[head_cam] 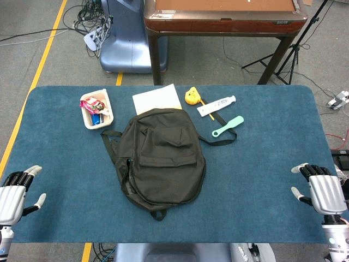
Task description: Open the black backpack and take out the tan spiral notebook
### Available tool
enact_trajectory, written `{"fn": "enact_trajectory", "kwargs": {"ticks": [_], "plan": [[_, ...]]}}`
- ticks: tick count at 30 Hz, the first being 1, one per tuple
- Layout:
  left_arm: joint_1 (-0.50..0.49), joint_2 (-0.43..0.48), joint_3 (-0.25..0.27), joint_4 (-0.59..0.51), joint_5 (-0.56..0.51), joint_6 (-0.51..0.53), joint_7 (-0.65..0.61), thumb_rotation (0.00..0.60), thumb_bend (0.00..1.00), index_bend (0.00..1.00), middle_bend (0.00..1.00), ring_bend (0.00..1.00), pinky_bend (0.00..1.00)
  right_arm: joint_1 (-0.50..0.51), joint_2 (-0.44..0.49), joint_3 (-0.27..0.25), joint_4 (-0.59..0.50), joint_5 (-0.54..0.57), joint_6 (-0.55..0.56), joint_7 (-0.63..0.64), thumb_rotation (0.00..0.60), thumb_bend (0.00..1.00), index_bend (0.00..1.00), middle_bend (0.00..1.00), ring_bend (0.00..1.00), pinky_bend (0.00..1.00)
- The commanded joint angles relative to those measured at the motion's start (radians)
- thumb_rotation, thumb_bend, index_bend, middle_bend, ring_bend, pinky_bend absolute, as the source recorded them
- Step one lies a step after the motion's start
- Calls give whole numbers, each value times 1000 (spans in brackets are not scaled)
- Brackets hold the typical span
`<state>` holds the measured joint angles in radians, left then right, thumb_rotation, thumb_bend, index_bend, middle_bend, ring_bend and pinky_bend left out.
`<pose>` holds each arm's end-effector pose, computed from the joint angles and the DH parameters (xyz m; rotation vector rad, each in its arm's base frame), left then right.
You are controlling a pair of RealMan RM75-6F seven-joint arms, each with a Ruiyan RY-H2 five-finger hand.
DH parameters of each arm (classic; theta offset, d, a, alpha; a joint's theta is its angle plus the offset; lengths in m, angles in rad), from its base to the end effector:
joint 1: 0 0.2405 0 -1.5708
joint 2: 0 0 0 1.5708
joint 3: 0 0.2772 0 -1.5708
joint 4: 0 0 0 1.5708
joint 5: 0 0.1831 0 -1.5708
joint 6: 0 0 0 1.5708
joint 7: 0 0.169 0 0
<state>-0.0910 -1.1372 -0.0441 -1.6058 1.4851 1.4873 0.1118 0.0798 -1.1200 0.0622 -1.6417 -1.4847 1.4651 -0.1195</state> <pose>-0.3208 0.2063 0.1877 -1.4094 -0.8327 -0.8270 -0.3174 -0.2056 0.1897 1.4059 -0.8522 0.8265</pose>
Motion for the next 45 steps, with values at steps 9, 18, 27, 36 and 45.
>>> {"fn": "enact_trajectory", "kwargs": {"ticks": [9,18,27,36,45], "plan": [[-1,-5,-3,7,7,8,-10,600,279,176,189,194,143,28,2,-4,-26,-55,-14,32,600,195,403,364,329,362],[3,-1,-1,0,12,15,-7,600,279,176,189,194,143,143,-2,-30,-80,-178,-150,66,600,194,365,353,308,362],[9,8,4,-17,19,25,-1,600,279,177,189,194,143,316,-89,-41,-99,-241,-366,146,600,130,108,161,153,256],[20,14,9,-35,21,36,10,600,279,177,189,195,143,433,-216,-20,-80,-178,-526,91,600,81,0,0,0,70],[22,17,12,-44,27,38,15,600,279,177,189,195,143,515,-366,-1,-7,-104,-618,25,600,72,0,0,0,30]]}}
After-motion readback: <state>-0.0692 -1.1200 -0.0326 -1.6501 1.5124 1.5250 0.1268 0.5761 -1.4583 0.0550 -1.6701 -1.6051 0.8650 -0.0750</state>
